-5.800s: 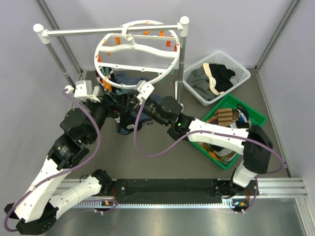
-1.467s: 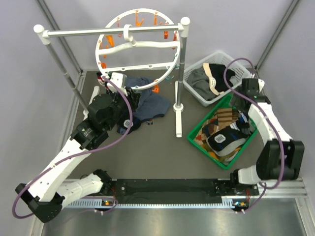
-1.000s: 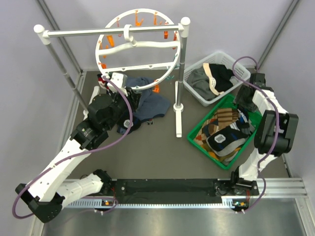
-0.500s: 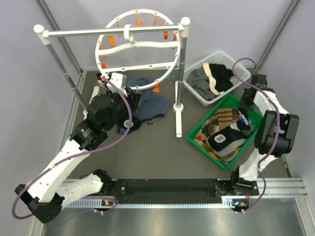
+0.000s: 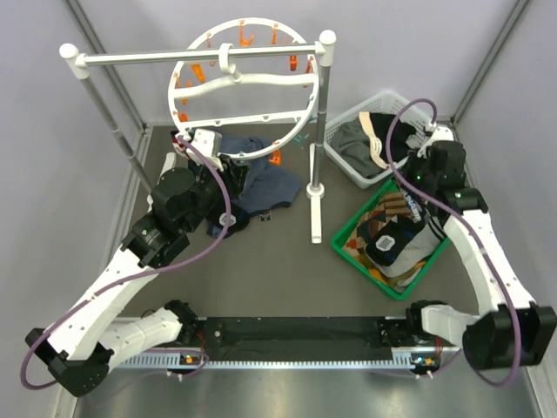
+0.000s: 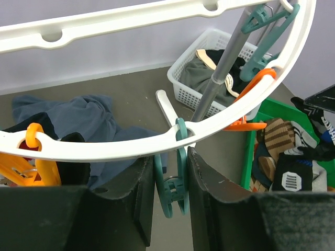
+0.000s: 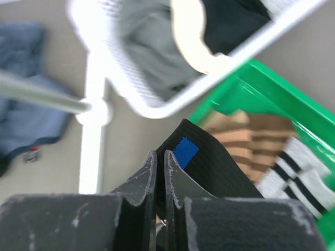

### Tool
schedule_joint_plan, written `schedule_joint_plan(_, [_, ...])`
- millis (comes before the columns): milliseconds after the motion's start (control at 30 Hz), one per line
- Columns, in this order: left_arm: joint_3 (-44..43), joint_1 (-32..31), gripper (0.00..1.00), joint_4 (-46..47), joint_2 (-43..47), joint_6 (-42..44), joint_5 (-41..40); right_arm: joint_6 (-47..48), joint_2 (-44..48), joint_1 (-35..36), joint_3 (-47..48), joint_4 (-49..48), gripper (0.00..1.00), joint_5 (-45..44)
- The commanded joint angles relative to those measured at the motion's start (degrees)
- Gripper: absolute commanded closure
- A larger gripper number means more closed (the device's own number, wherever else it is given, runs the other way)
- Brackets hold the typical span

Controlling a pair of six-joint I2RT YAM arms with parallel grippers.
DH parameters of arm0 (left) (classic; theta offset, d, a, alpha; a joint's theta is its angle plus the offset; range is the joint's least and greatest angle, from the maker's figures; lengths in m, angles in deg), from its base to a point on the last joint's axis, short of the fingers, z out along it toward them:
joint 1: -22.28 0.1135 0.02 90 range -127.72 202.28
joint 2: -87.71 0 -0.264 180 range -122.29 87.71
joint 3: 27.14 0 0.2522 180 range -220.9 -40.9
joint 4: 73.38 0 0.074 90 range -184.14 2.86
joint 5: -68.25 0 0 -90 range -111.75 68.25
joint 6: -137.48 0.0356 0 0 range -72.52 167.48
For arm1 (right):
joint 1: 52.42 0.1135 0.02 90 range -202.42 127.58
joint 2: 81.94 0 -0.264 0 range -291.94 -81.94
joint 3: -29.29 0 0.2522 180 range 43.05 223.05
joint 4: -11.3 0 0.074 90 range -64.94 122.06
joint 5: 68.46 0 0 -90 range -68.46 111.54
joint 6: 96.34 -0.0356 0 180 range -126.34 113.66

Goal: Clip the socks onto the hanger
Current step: Pick up the sock from the bin.

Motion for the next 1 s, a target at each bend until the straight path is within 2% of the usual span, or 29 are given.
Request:
schedule_joint_plan(0, [-0.8,-0.2,1.0,0.4,-0.4,-0.4,0.8,1.8,8.2,6.6,-1.4,-8.5,1.0,1.2])
schedule_joint_plan(200, [-0.9,-0.2,1.0,2.6,-0.4,-2.8,0.1,2.5,17.0,16.8,-5.7,-21.7,1.0,3.4])
schedule_joint_plan(367, [-1.6,-0.2,1.0,2.8,-1.0,-4.8,-0.7,4.6,19.7,29.3,-11.5,-34.6,1.0,3.0])
schedule_joint_plan(600, [-2.3,-0.2,1.0,2.3,-0.5,-6.5,-3.4,8.5,16.9,41.2,-12.1,-43.6,1.0,3.6])
schedule_joint_plan(967, [-0.8,-0.2,1.0,3.7,0.6,-10.4,-6.4,5.5,4.6,52.4,-9.4,-55.7,1.0,0.0])
